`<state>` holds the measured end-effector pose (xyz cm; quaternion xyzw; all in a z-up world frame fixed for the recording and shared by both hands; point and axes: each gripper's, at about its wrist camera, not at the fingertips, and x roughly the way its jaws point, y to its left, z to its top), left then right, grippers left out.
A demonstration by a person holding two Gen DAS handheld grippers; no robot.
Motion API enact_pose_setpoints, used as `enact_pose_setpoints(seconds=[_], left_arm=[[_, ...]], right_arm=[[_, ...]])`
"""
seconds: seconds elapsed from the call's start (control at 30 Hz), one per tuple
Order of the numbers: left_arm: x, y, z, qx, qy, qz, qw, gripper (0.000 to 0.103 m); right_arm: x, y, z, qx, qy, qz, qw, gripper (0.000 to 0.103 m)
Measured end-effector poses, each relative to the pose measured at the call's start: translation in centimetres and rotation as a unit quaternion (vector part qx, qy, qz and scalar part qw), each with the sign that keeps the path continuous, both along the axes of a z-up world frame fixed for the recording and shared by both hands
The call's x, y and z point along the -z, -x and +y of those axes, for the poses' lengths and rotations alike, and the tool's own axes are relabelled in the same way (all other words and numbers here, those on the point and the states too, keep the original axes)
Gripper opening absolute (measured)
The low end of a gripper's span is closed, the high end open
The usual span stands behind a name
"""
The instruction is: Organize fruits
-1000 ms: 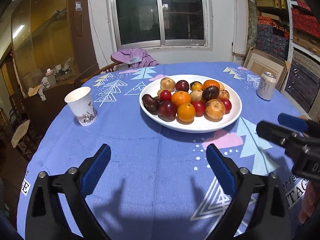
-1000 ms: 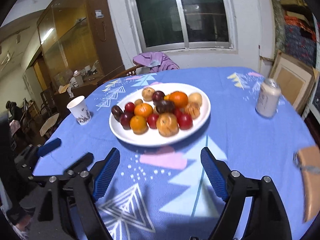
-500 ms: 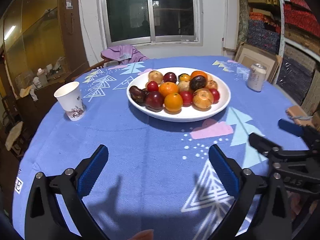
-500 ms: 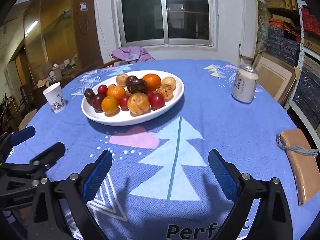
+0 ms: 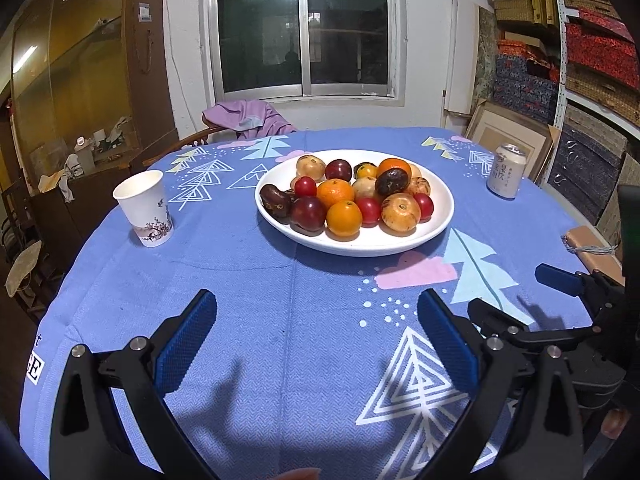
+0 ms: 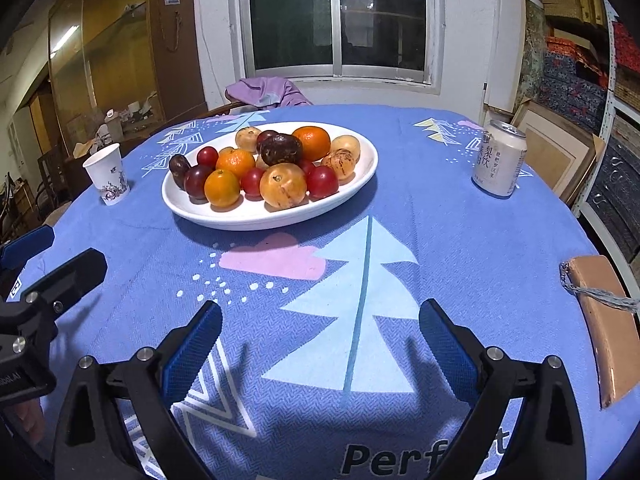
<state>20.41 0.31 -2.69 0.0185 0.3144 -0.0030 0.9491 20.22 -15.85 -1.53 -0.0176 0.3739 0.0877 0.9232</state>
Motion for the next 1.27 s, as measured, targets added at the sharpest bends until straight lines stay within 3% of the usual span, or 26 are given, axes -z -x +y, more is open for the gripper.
enact_pose_setpoints(seconds=[1.27], left_arm=[[0.34,-0.14,-0.15,-0.005,-0.013,-0.002,0.9999,0.099]], right_arm=[[0.1,0.16,0.63,-0.01,0.009,-0.002,1.0,0.1]])
